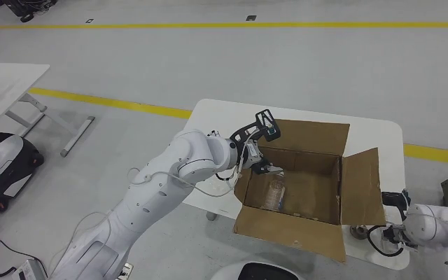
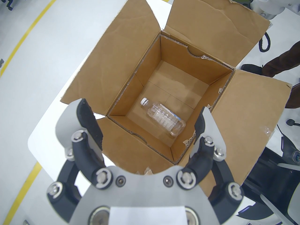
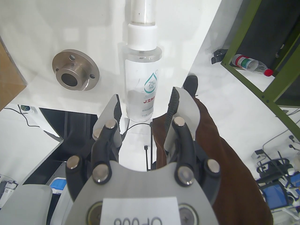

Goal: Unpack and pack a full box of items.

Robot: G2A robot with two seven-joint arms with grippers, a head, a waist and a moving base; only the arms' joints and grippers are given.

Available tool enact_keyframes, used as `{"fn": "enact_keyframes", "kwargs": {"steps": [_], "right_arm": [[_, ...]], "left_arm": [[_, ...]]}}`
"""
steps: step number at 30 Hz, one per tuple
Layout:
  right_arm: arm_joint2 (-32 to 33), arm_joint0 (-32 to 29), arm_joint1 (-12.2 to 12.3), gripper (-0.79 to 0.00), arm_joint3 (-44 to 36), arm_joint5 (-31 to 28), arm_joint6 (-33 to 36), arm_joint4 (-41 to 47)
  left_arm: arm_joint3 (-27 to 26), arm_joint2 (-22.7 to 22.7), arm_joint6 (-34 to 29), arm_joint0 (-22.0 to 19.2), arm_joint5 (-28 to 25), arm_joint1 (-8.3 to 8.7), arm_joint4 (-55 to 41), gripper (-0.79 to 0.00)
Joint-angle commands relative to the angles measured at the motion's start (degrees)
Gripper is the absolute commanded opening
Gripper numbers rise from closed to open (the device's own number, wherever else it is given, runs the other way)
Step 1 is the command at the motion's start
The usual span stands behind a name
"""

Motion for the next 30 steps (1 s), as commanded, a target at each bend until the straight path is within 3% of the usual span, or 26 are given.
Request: {"fn": "enact_keyframes", "kwargs": {"steps": [1, 9, 24, 25, 28, 30], "right_arm": [[-0.5, 0.3, -0.1, -0.332, 0.6, 0.1, 0.0, -0.3], [-1.6, 1.4, -0.6, -0.262, 3.2, 0.1, -1.1, 0.1], [-2.5, 2.6, -1.1, -0.409, 6.0, -0.5, -2.3, 0.6], [-2.6, 2.6, -1.1, -0.440, 6.2, -0.6, -2.4, 0.6], [-2.6, 2.9, -1.2, -0.785, 6.5, -0.9, -2.4, 0.7], [-2.4, 2.9, -1.2, -0.785, 6.4, -1.0, -2.5, 0.9]], "left_arm": [[0.0, 0.0, 0.0, 0.0, 0.0, 0.00, 0.0, 0.000], [0.0, 0.0, 0.0, 0.0, 0.0, 0.00, 0.0, 0.000], [0.0, 0.0, 0.0, 0.0, 0.0, 0.00, 0.0, 0.000], [0.0, 0.0, 0.0, 0.0, 0.0, 0.00, 0.0, 0.000], [0.0, 0.0, 0.0, 0.0, 0.0, 0.00, 0.0, 0.000], [0.0, 0.0, 0.0, 0.0, 0.0, 0.00, 0.0, 0.000]]}}
